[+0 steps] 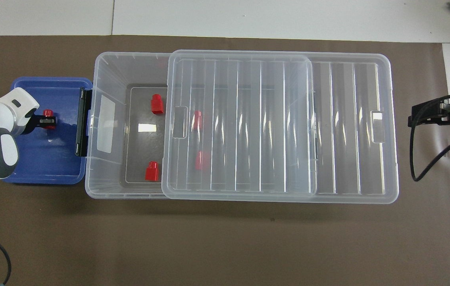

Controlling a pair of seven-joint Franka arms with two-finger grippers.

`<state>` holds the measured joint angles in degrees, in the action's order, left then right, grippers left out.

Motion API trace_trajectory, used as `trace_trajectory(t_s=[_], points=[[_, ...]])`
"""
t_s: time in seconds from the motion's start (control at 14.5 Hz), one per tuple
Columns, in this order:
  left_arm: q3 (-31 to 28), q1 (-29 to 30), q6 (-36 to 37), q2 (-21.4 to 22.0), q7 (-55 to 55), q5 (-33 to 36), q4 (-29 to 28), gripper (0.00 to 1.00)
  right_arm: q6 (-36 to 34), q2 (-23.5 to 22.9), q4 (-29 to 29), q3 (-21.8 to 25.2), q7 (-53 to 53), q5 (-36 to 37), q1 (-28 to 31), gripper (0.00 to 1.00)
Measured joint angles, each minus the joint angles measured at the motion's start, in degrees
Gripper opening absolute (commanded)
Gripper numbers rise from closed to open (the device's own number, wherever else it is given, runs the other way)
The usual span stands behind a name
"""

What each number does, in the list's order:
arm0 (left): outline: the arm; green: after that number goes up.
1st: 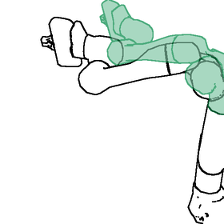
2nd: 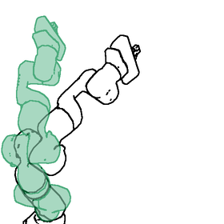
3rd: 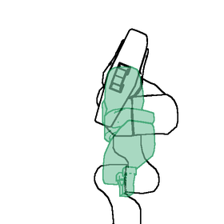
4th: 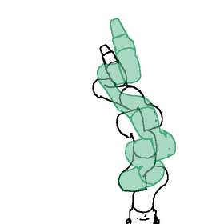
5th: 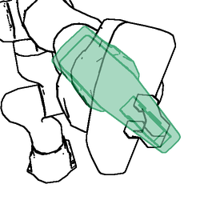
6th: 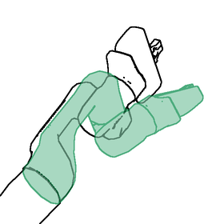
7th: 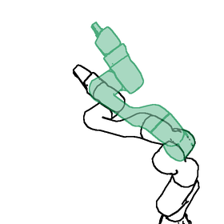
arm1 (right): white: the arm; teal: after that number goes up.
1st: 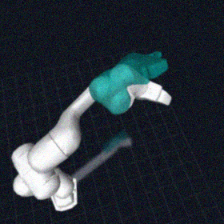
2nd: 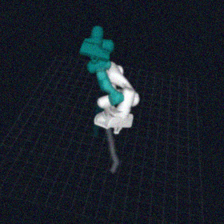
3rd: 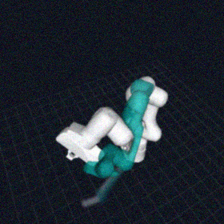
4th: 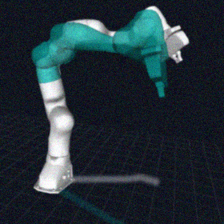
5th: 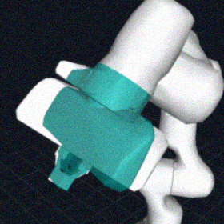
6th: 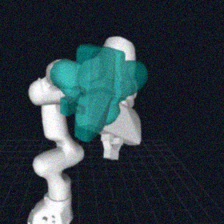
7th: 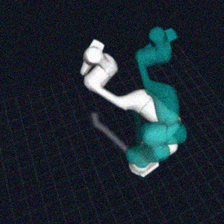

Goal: Place red block in blue tray from box

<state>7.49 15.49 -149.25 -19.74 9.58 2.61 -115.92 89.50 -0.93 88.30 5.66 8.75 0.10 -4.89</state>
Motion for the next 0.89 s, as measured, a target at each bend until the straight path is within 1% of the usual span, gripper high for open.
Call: trace_trajectory(t_s=[0.14, 0.21, 0.28, 0.34, 0.48, 0.55, 0.62, 0.76, 0.89], points=[[-0.03, 0.01, 0.11, 0.13, 0.00, 0.00, 0.28, 1.00, 0.00, -0.02, 0.00, 0.00, 0.00, 0.00, 0.00, 1.00], [0.01, 0.01, 1.32, 0.42, 0.00, -0.01, 1.14, 1.00, 0.00, -0.02, 0.00, 0.00, 0.00, 0.00, 0.00, 1.00], [0.12, 0.00, 5.39, 1.12, -0.02, -0.01, 3.23, 1.00, 0.00, -0.03, 0.00, 0.00, 0.00, 0.00, 0.00, 1.00], [0.32, 0.00, 12.29, 2.22, -0.03, -0.02, 6.77, 1.00, 0.00, -0.03, 0.00, 0.00, 0.00, 0.00, 0.00, 1.00], [0.91, -0.24, 28.24, 5.16, -0.03, -0.03, 15.82, 1.00, 0.00, -0.03, 0.00, 0.00, 0.00, 0.00, 0.00, 1.00], [1.25, -0.39, 34.53, 6.70, -0.03, -0.03, 19.30, 1.00, 0.00, -0.03, 0.00, 0.00, 0.00, 0.00, 0.00, 1.00], [1.48, -0.57, 38.73, 8.17, -0.03, -0.03, 21.48, 1.00, 0.00, -0.03, 0.00, 0.00, 0.00, 0.00, 0.00, 1.00], [1.53, -1.38, 42.29, 10.46, -0.03, -0.03, 22.74, 1.00, 0.00, -0.03, 0.00, 0.00, 0.00, 0.00, 0.00, 1.00], [1.56, -2.68, 43.13, 11.20, -0.05, -0.04, 22.74, 1.00, 0.00, -0.03, 0.07, 0.00, 0.00, 0.00, 0.00, 1.00]])
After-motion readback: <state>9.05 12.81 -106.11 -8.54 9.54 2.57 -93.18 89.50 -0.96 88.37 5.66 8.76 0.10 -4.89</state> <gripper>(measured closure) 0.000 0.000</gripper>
